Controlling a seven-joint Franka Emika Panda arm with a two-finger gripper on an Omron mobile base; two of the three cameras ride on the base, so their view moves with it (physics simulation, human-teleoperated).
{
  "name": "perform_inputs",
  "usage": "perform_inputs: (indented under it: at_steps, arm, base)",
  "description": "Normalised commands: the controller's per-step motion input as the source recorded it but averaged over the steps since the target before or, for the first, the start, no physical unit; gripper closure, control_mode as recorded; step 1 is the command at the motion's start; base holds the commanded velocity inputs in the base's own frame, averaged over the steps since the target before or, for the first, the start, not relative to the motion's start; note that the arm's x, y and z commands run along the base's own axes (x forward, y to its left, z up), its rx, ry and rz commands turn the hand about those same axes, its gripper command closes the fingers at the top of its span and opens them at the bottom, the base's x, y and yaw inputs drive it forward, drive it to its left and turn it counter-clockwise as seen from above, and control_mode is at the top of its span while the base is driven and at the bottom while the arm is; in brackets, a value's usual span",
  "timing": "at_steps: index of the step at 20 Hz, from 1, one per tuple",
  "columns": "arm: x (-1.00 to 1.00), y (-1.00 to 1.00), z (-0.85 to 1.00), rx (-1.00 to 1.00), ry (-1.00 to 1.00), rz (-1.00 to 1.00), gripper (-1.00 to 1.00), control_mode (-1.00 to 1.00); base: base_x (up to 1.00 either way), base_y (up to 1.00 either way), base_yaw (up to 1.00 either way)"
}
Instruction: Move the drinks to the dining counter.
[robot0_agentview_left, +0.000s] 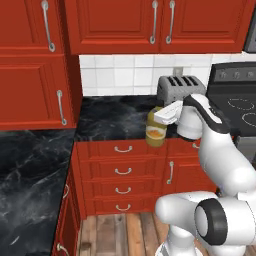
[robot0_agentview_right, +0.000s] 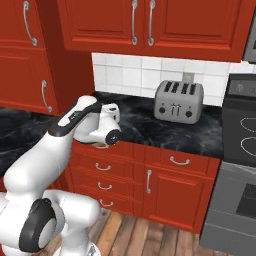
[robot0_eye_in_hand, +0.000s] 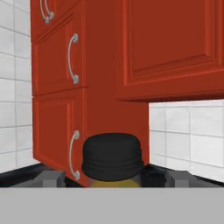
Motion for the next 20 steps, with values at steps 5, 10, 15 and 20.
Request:
perform_inputs:
  at_steps: [5,10,15,20]
  arm:
    - [0.00,0.00,0.00,0.00,0.00,0.00,1.00,1.00]
    - [0.00,0.00,0.00,0.00,0.00,0.00,1.00,1.00]
    - [0.00,0.00,0.00,0.00,0.00,0.00,1.00,1.00]
    - [0.00,0.00,0.00,0.00,0.00,0.00,1.00,1.00]
  base:
    - [-0.71,-0.11,0.00]
    - [-0.78,-0.23,0.00]
    - [-0.83,-0.25,0.01]
    - [-0.77,-0.25,0.07]
